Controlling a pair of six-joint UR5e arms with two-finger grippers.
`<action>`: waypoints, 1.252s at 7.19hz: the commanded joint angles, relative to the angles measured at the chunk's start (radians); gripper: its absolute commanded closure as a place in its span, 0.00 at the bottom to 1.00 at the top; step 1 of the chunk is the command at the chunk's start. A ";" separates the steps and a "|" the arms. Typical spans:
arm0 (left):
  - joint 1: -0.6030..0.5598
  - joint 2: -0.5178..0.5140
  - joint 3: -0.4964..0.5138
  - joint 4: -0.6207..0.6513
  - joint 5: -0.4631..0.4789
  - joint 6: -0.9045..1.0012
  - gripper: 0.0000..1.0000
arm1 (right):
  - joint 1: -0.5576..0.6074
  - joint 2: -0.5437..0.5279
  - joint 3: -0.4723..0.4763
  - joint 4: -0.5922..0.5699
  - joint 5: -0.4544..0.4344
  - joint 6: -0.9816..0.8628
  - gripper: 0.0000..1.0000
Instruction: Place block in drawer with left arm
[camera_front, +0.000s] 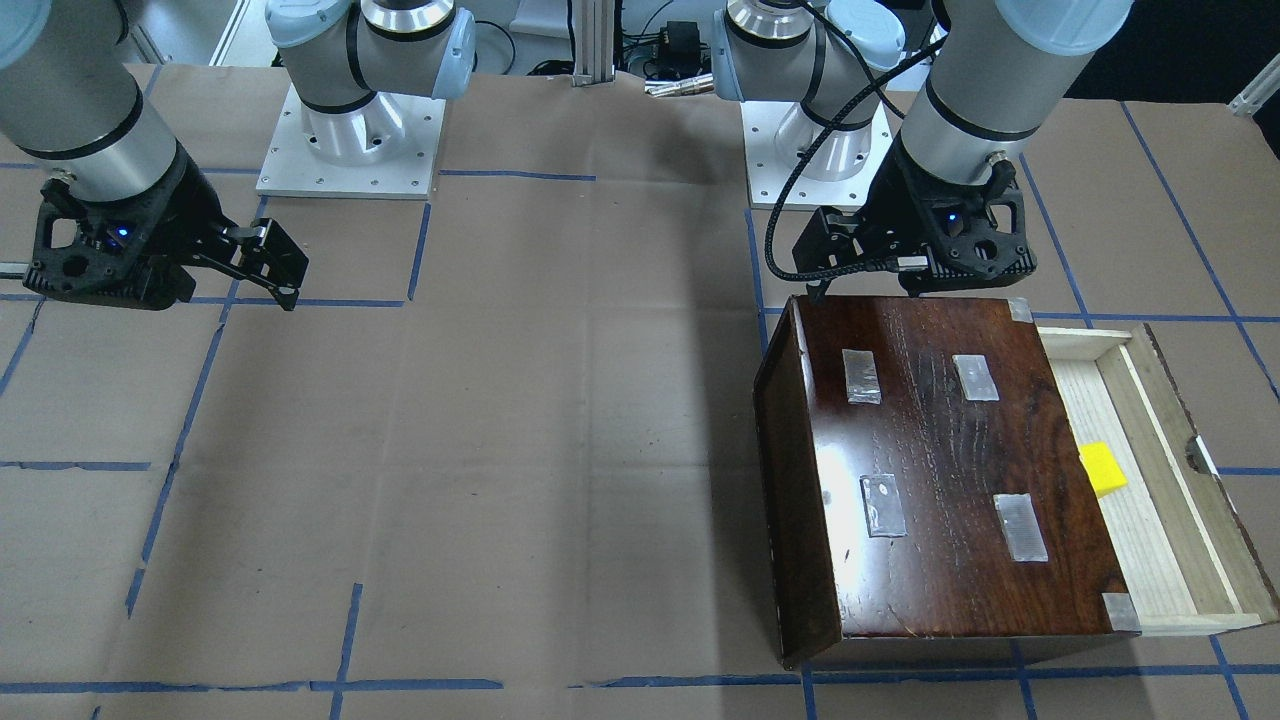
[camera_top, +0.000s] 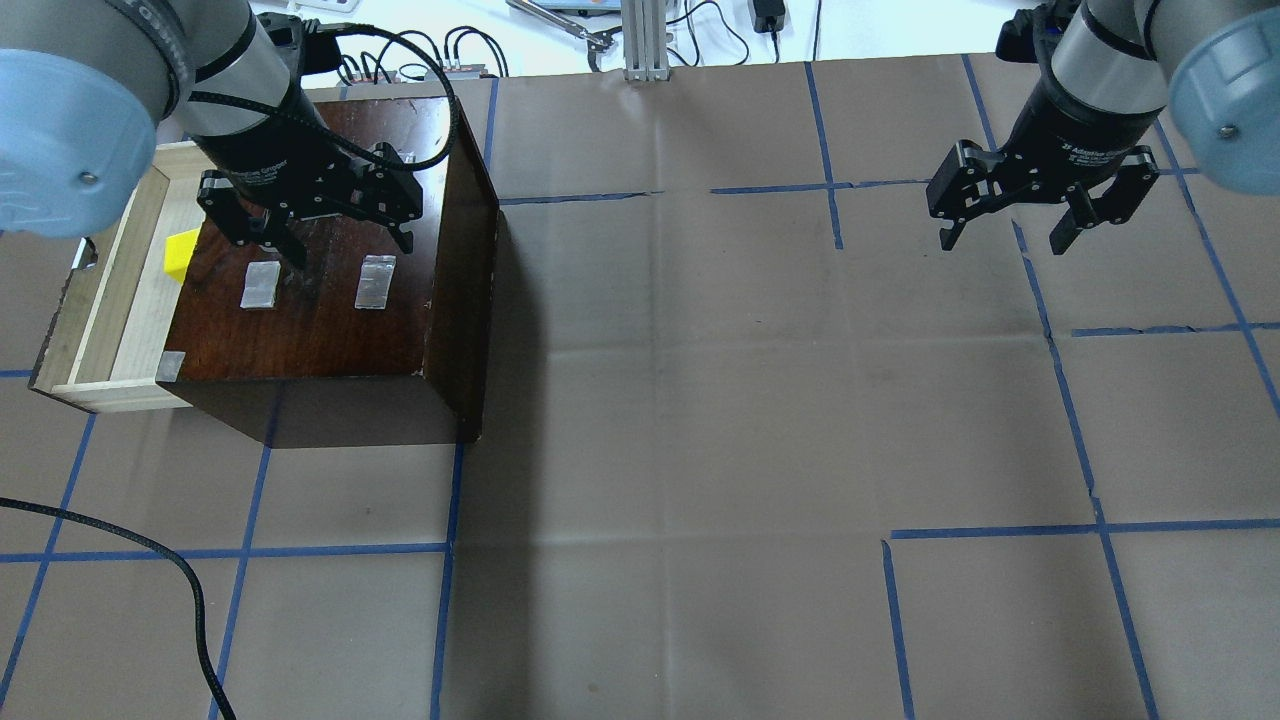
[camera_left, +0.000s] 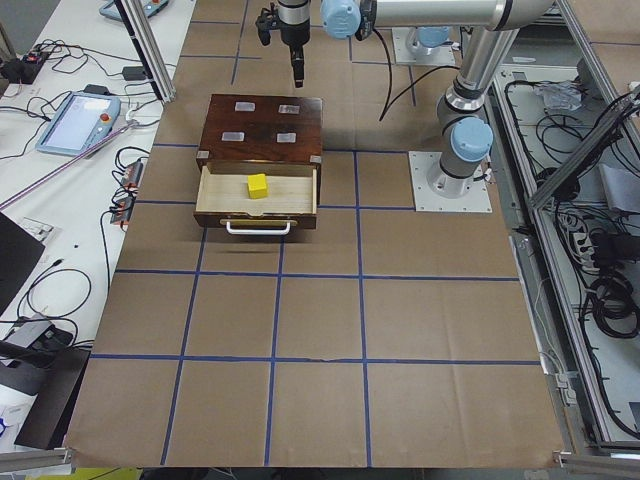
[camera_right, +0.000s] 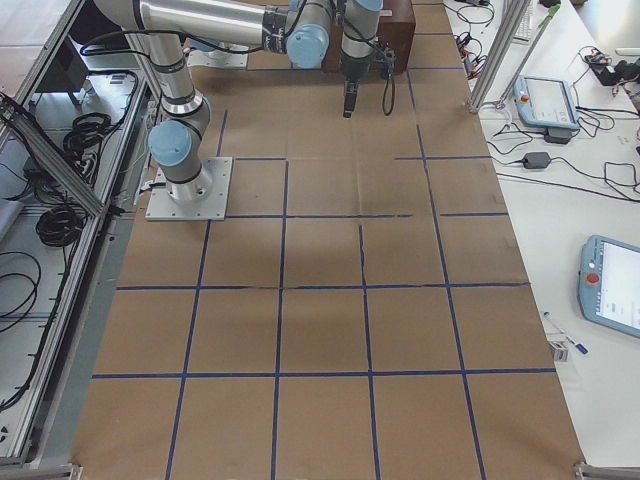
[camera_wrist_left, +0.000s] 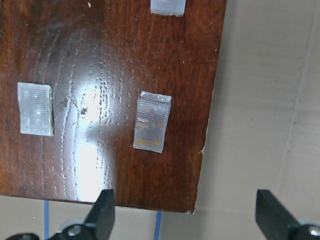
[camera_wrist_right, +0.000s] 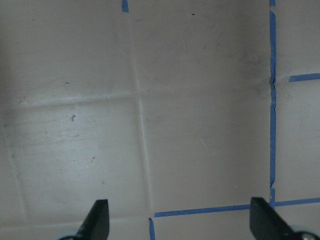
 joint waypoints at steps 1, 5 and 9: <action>-0.003 0.005 -0.007 0.002 0.007 0.000 0.02 | 0.000 0.000 0.000 0.001 0.000 0.000 0.00; -0.003 0.011 -0.006 0.004 0.022 0.002 0.02 | 0.000 0.000 0.000 -0.001 0.000 0.000 0.00; -0.003 0.011 -0.006 0.004 0.021 0.002 0.02 | 0.000 0.000 0.000 -0.001 0.000 0.000 0.00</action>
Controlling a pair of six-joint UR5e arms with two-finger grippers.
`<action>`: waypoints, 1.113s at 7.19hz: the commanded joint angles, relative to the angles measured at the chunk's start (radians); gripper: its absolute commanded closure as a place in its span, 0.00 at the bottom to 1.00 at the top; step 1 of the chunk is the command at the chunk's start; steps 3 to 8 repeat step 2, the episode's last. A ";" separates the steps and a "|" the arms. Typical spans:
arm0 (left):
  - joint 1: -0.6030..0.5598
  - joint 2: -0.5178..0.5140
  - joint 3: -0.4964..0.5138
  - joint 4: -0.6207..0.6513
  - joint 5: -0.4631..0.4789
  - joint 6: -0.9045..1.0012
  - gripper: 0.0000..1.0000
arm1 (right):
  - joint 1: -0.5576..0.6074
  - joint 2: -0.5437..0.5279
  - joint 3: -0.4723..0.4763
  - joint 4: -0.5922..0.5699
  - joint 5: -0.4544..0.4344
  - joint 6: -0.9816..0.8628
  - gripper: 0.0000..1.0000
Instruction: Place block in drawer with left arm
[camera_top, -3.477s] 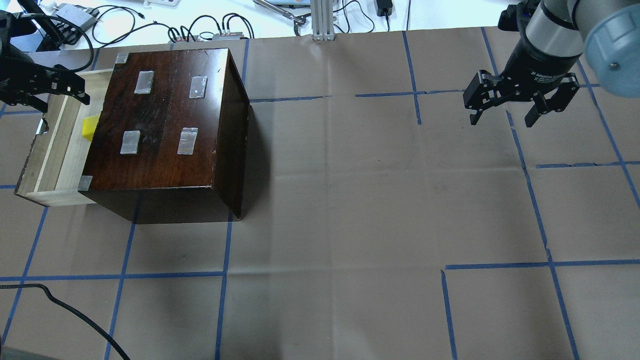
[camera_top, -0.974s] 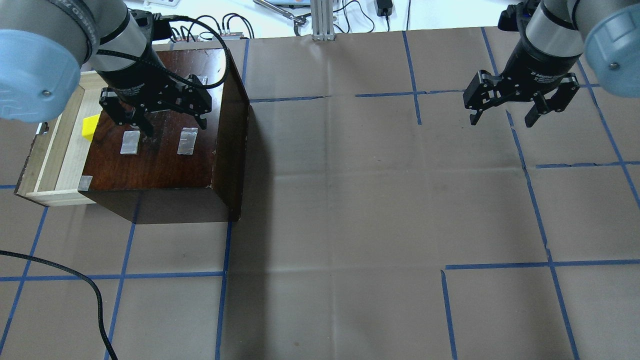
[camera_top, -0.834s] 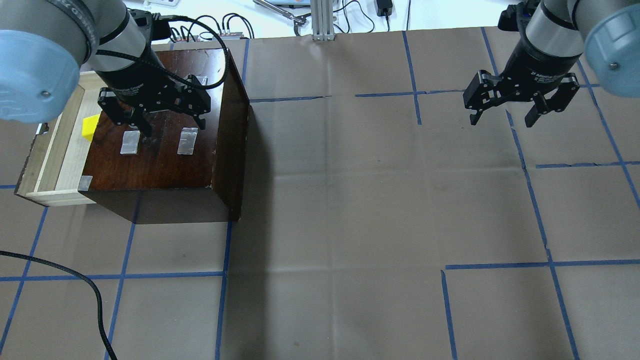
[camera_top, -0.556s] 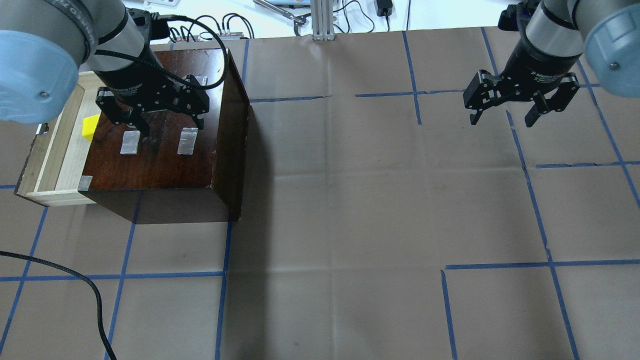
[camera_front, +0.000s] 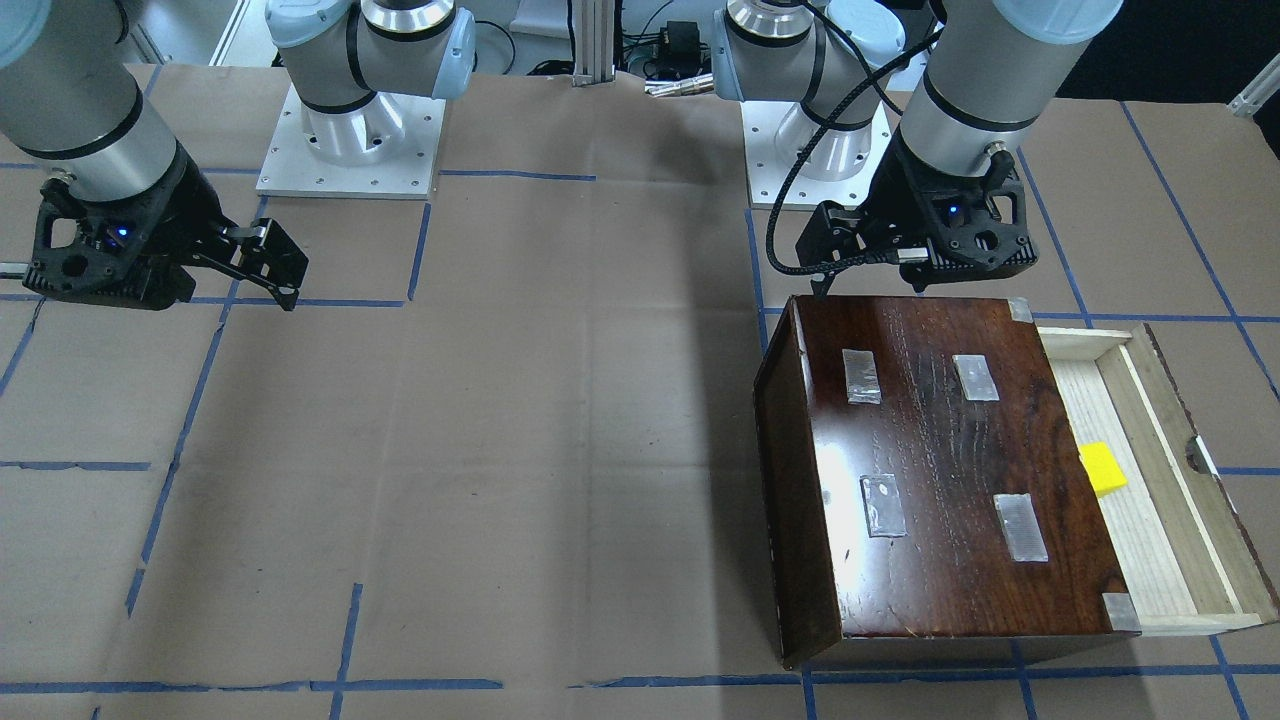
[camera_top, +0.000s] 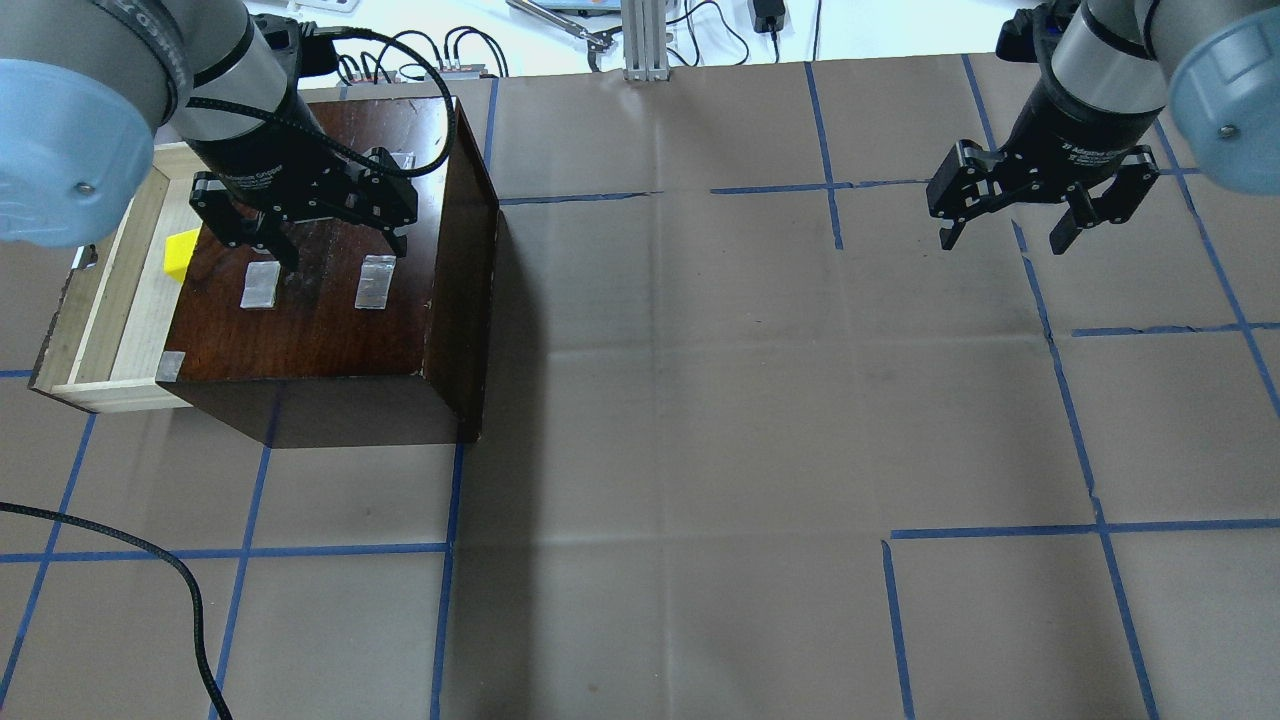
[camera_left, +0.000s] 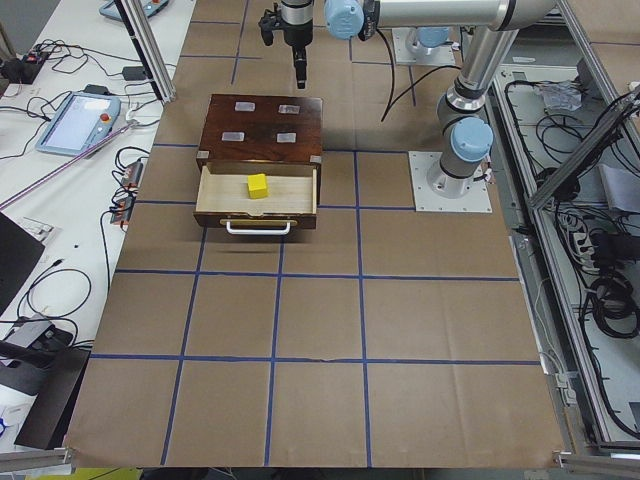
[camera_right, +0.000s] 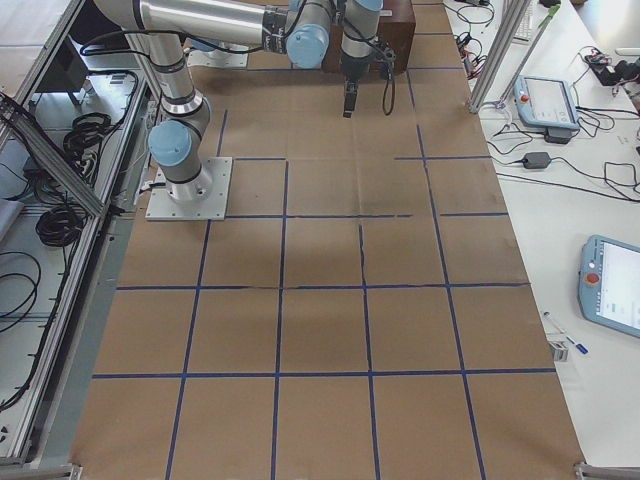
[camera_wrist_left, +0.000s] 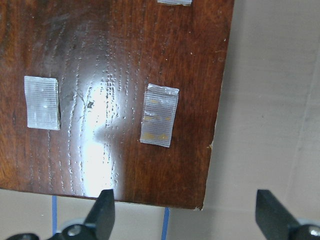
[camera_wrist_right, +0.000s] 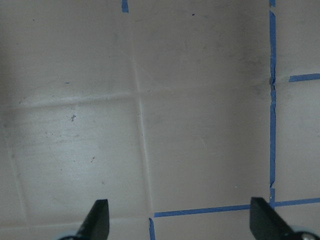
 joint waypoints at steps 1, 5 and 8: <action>0.000 -0.001 0.002 0.000 0.000 -0.001 0.02 | 0.000 0.000 0.000 -0.001 0.000 0.000 0.00; 0.000 -0.001 0.002 0.000 0.000 0.000 0.02 | 0.000 0.000 0.000 -0.001 0.002 0.000 0.00; 0.000 -0.001 0.002 0.000 0.000 0.000 0.02 | 0.000 0.000 0.000 -0.001 0.002 0.000 0.00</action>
